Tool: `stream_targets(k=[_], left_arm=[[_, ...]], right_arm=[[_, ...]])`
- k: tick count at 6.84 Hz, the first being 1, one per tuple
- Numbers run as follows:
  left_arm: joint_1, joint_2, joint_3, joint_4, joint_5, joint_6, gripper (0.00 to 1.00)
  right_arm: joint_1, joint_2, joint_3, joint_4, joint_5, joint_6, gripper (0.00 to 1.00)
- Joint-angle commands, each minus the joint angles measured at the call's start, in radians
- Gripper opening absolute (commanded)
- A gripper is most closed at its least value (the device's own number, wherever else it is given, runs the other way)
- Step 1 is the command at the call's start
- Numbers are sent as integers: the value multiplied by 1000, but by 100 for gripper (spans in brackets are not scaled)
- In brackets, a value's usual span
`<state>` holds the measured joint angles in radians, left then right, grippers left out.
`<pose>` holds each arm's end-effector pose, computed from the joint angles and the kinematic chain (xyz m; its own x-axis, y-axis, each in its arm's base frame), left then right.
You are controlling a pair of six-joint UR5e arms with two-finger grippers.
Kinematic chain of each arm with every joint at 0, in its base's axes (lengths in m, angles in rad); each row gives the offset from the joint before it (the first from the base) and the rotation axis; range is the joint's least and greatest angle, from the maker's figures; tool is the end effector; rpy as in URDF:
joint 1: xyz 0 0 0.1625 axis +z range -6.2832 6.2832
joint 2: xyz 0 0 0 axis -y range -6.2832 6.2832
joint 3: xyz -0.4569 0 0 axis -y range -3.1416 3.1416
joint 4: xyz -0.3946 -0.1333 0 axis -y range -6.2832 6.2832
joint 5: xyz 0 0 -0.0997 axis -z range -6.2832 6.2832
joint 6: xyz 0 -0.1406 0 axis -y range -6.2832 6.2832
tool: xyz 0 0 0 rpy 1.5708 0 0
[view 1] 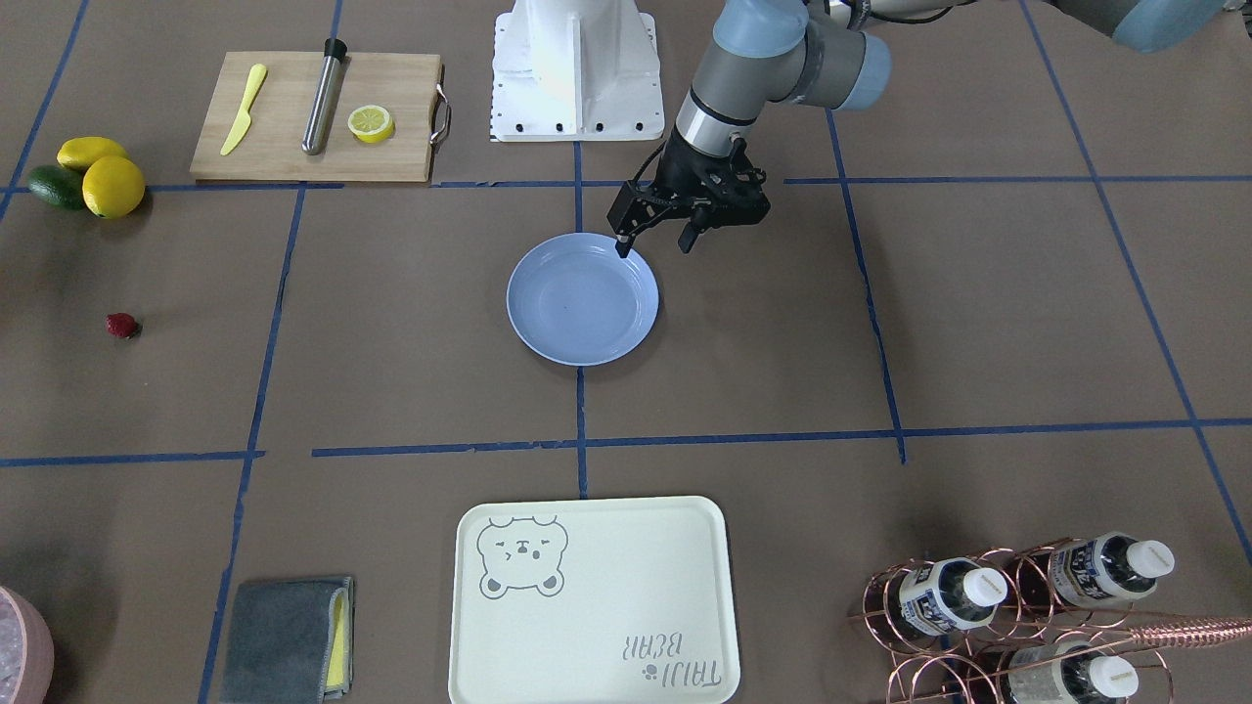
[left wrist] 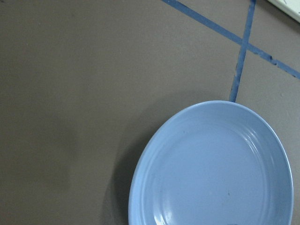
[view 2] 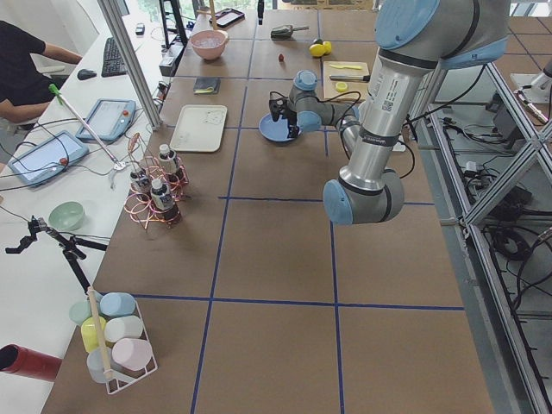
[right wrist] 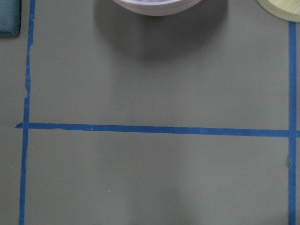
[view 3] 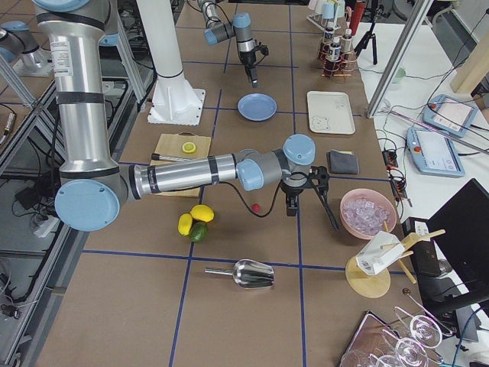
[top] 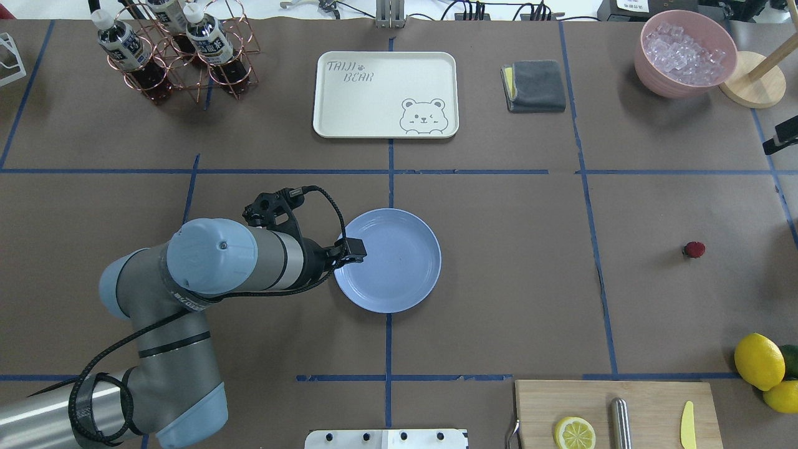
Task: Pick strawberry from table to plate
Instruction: 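Release the plate and lift the left gripper while the right gripper descends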
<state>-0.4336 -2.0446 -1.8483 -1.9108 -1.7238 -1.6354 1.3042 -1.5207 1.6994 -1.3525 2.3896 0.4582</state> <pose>0.5575 -0.3814 0.2754 0.3989 -0.2550 -0.8808 0.3189 0.9392 -0.1274 -0.1128 -0.5293 0.5987 0.6317 -0.0122 0.7751 -0.0407 0.9980 0.0488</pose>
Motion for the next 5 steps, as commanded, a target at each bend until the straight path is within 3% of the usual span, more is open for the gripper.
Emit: stream_targets(k=[1,2,5], left_arm=[[-106,-3,-51,91,-96,66,100],[-167,-2,-60,93,-135,77,100],[-183,-3,-66,122,-149,124,100]], right_arm=[[-145,-94,5,312,-112,261,100],[-225,-139,3,423,-189,363,100],[-328,-159,-14,432,-237,402,100]])
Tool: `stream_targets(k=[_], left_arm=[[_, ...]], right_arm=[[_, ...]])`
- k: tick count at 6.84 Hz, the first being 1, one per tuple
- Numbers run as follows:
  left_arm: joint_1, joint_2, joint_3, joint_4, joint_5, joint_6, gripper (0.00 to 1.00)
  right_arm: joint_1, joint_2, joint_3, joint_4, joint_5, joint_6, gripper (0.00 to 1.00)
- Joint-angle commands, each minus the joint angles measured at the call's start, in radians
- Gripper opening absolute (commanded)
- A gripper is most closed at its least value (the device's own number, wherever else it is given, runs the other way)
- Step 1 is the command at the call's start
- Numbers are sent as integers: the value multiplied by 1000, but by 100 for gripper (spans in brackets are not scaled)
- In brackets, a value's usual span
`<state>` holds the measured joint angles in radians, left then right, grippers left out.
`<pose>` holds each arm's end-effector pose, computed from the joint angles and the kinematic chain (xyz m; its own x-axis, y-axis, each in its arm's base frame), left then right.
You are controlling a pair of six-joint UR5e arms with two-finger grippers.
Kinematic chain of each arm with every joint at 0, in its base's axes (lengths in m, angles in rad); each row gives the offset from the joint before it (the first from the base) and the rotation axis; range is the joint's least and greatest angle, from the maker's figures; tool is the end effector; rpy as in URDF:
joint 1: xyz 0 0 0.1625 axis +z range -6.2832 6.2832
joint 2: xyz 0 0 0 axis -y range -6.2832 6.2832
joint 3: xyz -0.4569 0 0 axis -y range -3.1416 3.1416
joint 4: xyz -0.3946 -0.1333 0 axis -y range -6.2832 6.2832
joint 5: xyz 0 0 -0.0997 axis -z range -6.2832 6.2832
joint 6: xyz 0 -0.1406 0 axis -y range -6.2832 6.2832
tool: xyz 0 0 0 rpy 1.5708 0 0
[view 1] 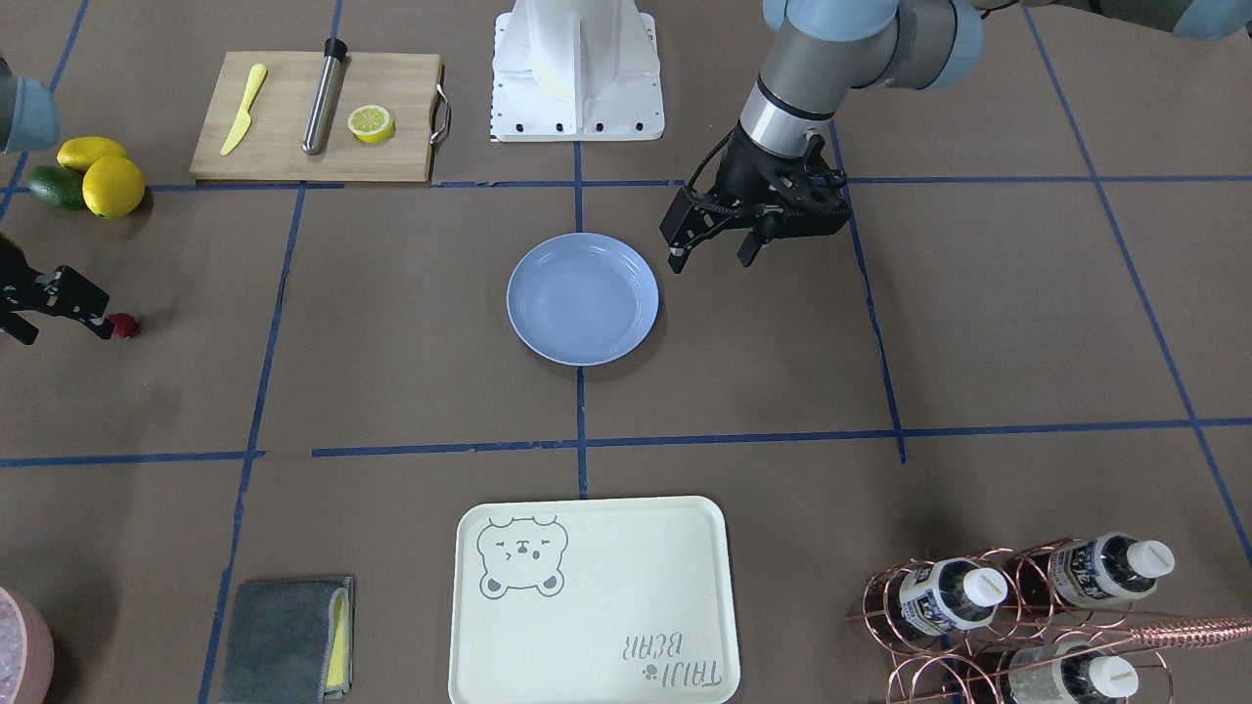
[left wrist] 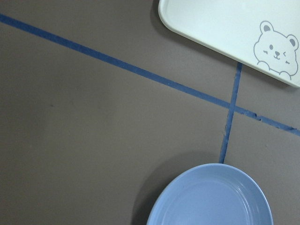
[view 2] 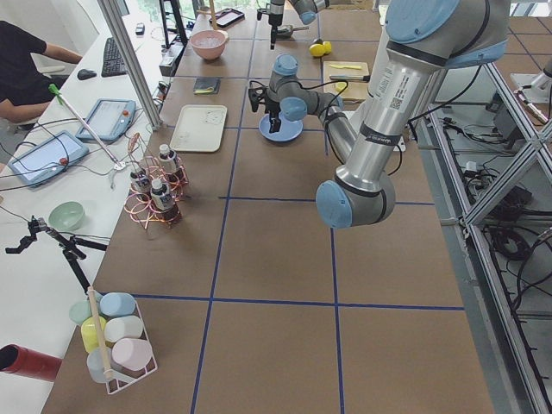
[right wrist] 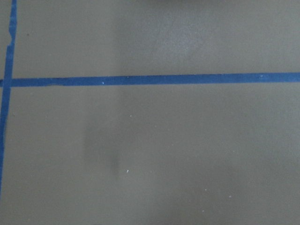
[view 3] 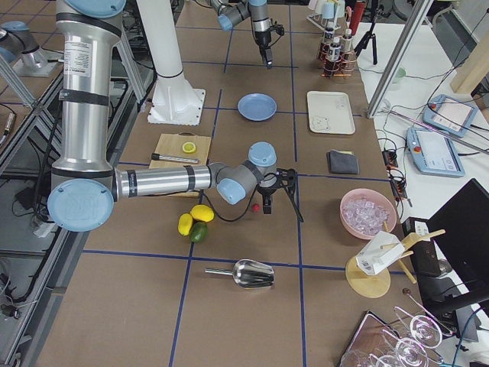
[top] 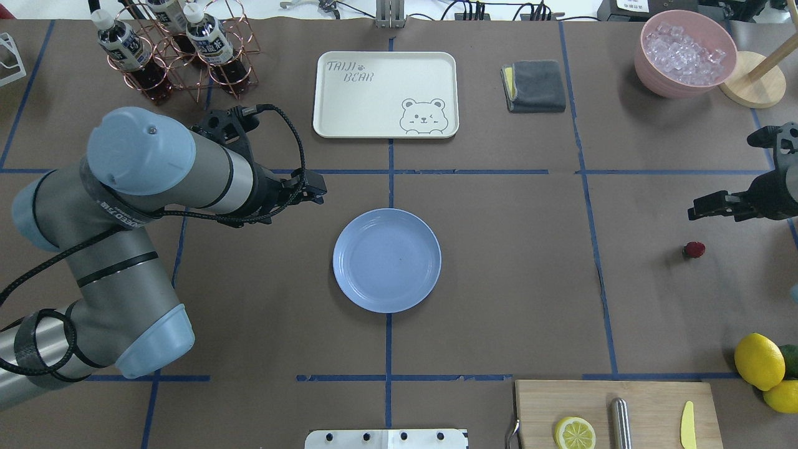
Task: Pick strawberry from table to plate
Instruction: 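Release the plate and lift the left gripper while the right gripper descends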
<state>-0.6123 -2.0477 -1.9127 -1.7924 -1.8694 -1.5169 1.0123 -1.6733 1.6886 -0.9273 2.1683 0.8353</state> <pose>0.4755 -0.4463 0.2622 0.4318 -0.2403 -0.8694 0.3189 0.9423 -0.1021 -0.2178 -0.4509 0.6418 0.6587 0.0073 0.7524 -0.1034 0.9913 0.0809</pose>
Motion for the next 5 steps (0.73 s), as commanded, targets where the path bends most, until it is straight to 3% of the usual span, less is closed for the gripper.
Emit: stream_targets(k=[1,4,5], left_arm=[[-4,-2,0,4,-4,6,100],[-4,-2,0,2,-4,6,100],[-4,-3,3,2,-4,6,100]], right_arm=[[-79,-5,-6,5,-43,28,100],[-118,-8,-12,-4,-77,28,99],[-118,-11,-16,-5,-76,28,91]])
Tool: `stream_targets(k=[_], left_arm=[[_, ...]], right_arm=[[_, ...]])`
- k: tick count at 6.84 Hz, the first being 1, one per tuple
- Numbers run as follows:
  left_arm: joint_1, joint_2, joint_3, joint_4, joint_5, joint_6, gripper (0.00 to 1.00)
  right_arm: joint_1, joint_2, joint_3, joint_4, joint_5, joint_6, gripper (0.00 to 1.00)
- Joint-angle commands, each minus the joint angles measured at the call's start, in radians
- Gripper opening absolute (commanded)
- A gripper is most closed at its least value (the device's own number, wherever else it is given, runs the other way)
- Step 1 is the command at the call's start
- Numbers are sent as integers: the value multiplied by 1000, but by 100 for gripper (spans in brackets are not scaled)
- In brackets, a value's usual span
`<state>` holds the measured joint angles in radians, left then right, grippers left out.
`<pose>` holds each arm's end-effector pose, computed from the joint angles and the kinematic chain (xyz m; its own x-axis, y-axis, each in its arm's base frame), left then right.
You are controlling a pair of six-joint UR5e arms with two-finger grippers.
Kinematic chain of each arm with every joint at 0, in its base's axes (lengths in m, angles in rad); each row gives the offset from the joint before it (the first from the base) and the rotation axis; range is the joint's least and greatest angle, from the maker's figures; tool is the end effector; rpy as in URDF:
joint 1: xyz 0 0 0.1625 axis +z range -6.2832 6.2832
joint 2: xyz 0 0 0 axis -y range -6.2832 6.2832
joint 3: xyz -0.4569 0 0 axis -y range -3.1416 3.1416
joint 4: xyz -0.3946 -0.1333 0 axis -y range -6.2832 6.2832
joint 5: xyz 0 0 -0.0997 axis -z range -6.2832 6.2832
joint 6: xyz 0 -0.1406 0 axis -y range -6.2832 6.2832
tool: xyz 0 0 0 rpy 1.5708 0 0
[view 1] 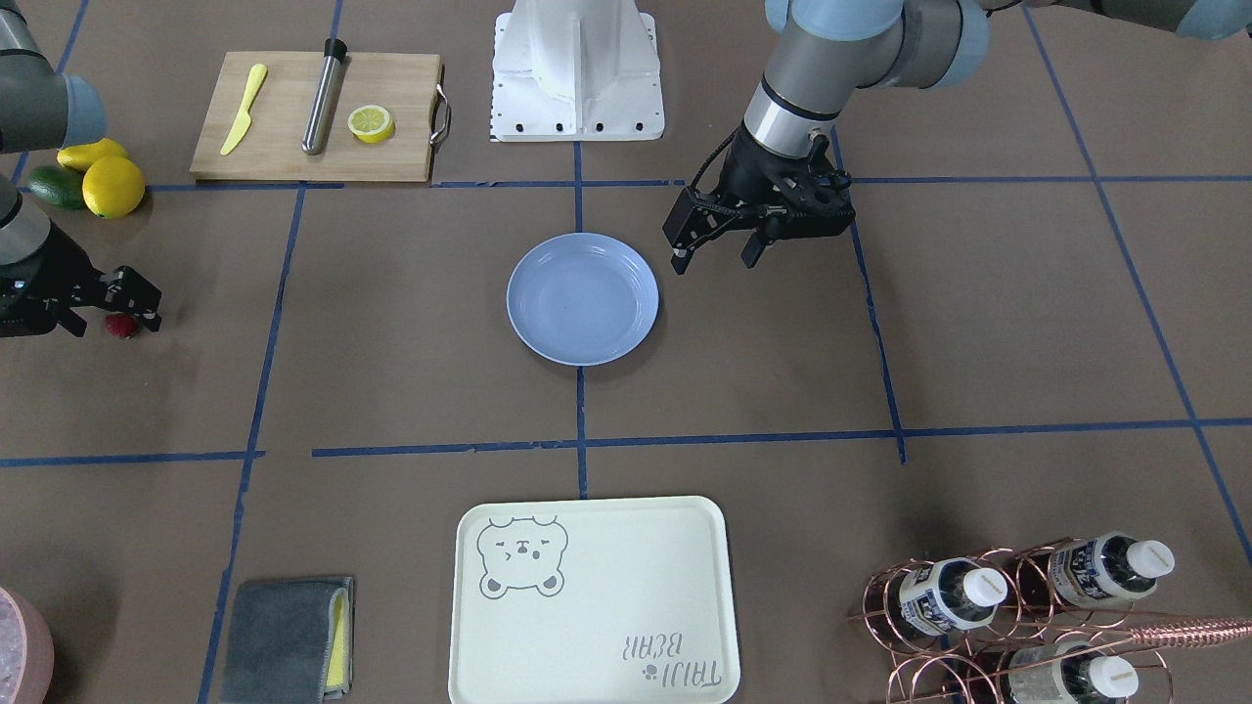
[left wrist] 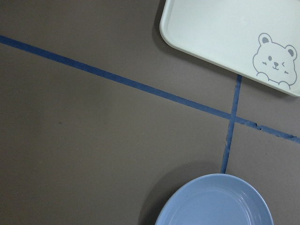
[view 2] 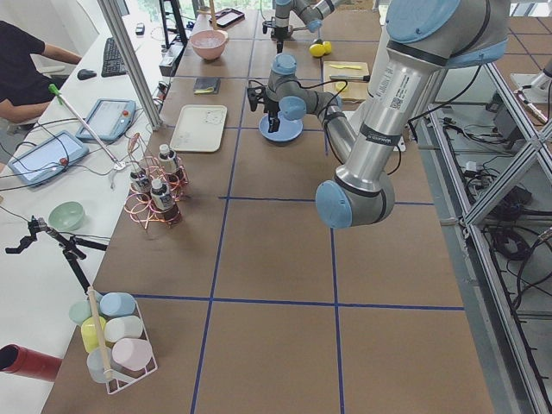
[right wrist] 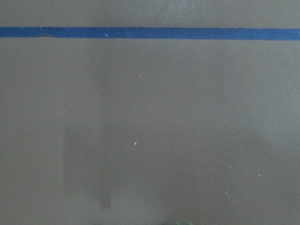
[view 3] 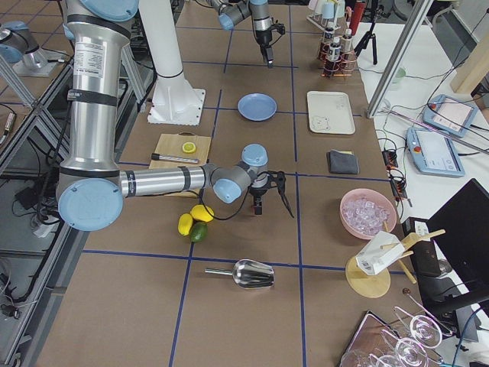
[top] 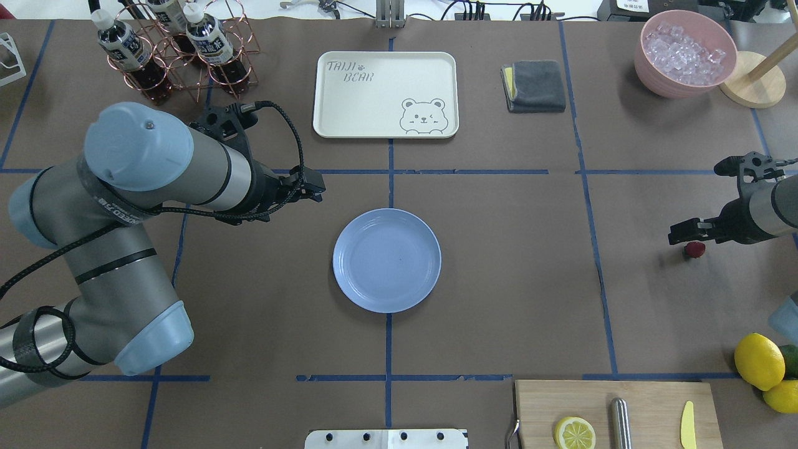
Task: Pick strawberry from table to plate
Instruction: 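Release the plate and lift the left gripper while the right gripper descends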
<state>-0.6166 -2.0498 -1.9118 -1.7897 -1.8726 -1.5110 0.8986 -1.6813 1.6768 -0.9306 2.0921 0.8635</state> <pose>0.4742 -0.4482 0.2616 0.4335 -0.2373 -0.8693 0.3178 0.9430 -0.0990 -0.2599 -0.4281 0.6573 0.7021 -0.0226 0.7117 -0.0502 0.9954 0.0812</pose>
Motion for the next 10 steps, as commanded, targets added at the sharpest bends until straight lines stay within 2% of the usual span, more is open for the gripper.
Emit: stream_targets(k=[1,2,3,5,6,7,9,10], left_arm=[[0,-1,2,-2,1,0,100],[0,-1,2,-2,0,0,100],[1,-1,2,-4,0,0,100],[2,-1,3,-4,0,0,100],[2,-1,4,-4,0,0,100],[2,-1,7,-5,0,0,100],[2,0,0,-4,-2,2,100],[-5,7,0,3,-2,24,100]], right_arm=[[-6,-3,-15,-2,0,-1,87],[-6,-3,-17,-2,3,-1,82],[-6,-3,-17,-2,5,0,71],[-6,-2,-17,-2,5,-1,37],[-6,-2,-17,-2,5,-1,15],[-4,-2,-17,-2,5,-3,0],[-3,-2,29,-2,11,-1,0],[-3,15,71,-22,53,0,0]])
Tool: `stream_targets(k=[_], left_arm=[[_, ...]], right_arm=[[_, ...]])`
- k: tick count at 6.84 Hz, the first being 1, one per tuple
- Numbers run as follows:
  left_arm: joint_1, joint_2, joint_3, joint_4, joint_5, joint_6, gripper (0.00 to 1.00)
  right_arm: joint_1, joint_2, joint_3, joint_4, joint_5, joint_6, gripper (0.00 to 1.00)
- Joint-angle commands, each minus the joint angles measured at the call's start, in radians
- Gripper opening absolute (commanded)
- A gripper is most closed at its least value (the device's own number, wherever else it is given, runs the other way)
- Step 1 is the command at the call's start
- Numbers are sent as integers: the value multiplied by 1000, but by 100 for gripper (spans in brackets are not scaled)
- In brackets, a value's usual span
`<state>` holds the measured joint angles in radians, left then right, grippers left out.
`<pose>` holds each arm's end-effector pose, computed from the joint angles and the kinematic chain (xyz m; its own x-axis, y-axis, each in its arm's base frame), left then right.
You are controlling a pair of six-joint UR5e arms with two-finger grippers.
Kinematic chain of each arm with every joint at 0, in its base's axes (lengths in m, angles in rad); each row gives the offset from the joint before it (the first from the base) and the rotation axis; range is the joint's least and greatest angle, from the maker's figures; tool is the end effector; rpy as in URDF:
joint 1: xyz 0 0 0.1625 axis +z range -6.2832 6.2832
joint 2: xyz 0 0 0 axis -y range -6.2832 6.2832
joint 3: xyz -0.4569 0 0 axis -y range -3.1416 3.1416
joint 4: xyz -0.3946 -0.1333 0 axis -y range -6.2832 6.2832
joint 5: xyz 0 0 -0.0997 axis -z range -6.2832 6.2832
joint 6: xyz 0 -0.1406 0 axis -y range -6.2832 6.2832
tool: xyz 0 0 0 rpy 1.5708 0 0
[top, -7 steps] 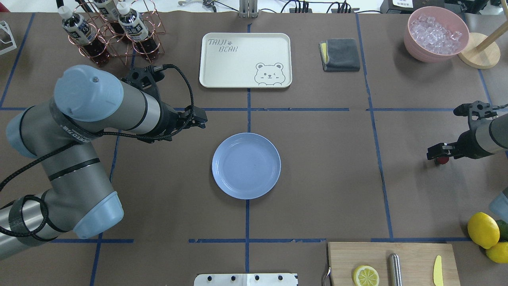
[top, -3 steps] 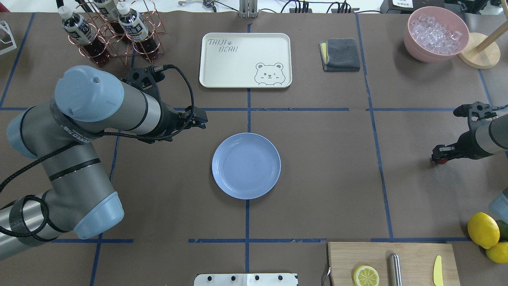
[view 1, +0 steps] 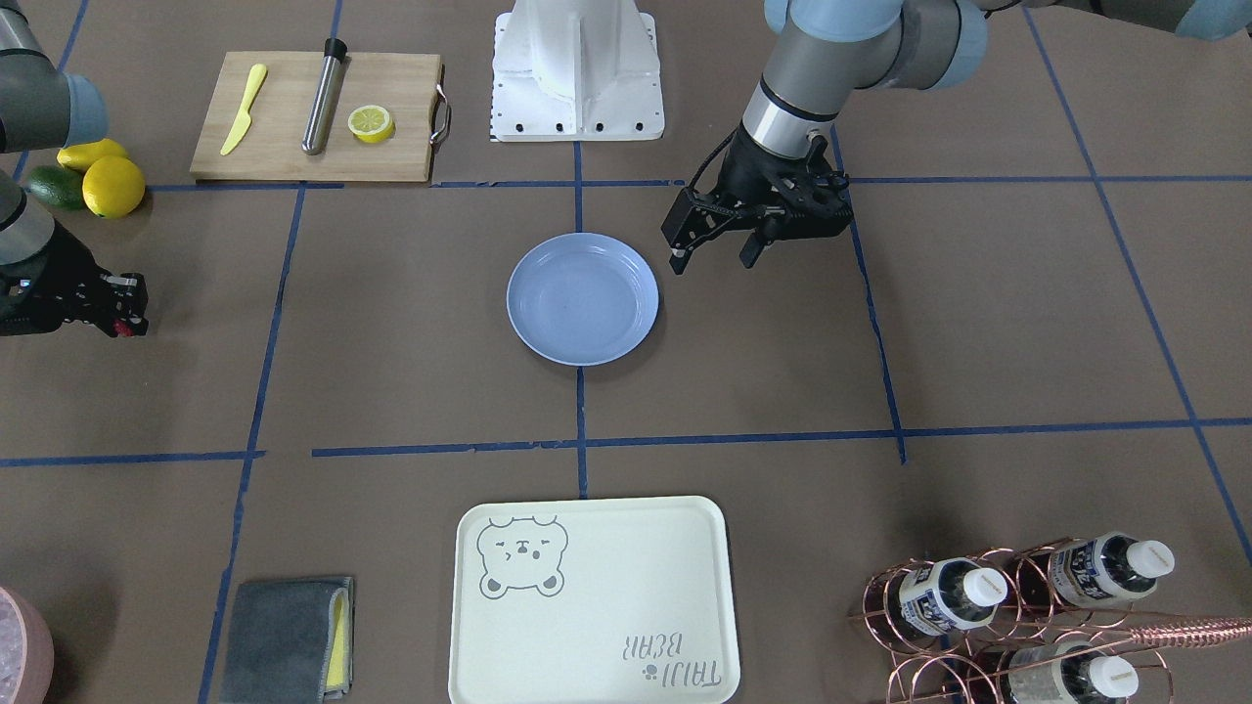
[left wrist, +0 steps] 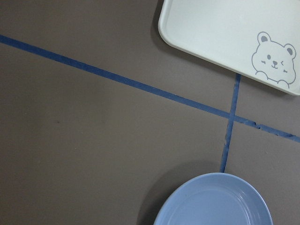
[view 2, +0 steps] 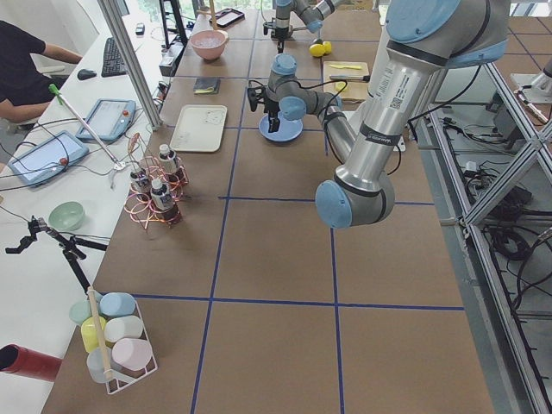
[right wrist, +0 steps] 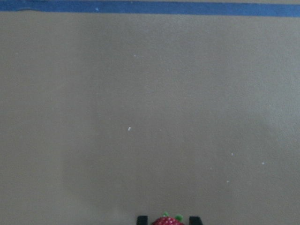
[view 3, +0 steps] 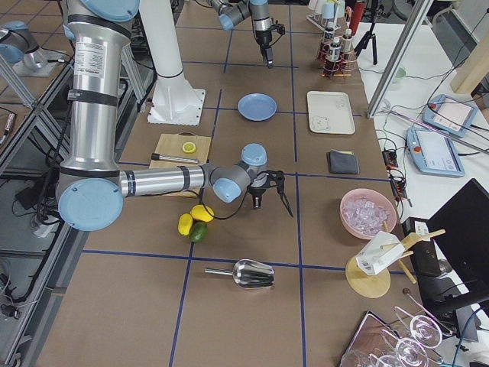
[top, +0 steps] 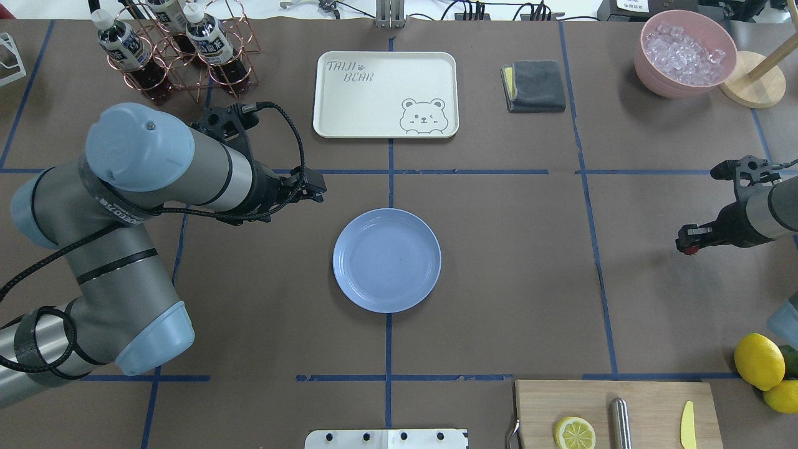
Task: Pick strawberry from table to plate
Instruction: 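Close the right gripper on the red strawberry and lift it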
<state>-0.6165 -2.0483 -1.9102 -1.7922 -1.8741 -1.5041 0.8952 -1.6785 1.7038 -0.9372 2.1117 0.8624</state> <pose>0.4745 -0.4482 0.2628 0.4361 -0.2311 -0.8697 0.3135 0.9449 -0.0939 -0.2639 -0.4267 0.6410 0.6824 -0.0403 0.7298 -0.0366 0.9953 0.0892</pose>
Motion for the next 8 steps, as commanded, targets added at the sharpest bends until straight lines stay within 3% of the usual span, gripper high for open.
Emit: stream_targets(k=[1,3,5,8], left_arm=[[-26,13,-1,10,-2,89,100],[-74,33,-3,63,-2,220,100],[-130,68,-10,96,-4,374,100],[-228,181,-9,97,-77,659,100]], right_arm=[[-1,43,92,-70,48,10,0],[-4,214,137,-222,76,158,0],[-129,413,128,-332,53,336,0],[-281,629,91,-495,-102,446,0]])
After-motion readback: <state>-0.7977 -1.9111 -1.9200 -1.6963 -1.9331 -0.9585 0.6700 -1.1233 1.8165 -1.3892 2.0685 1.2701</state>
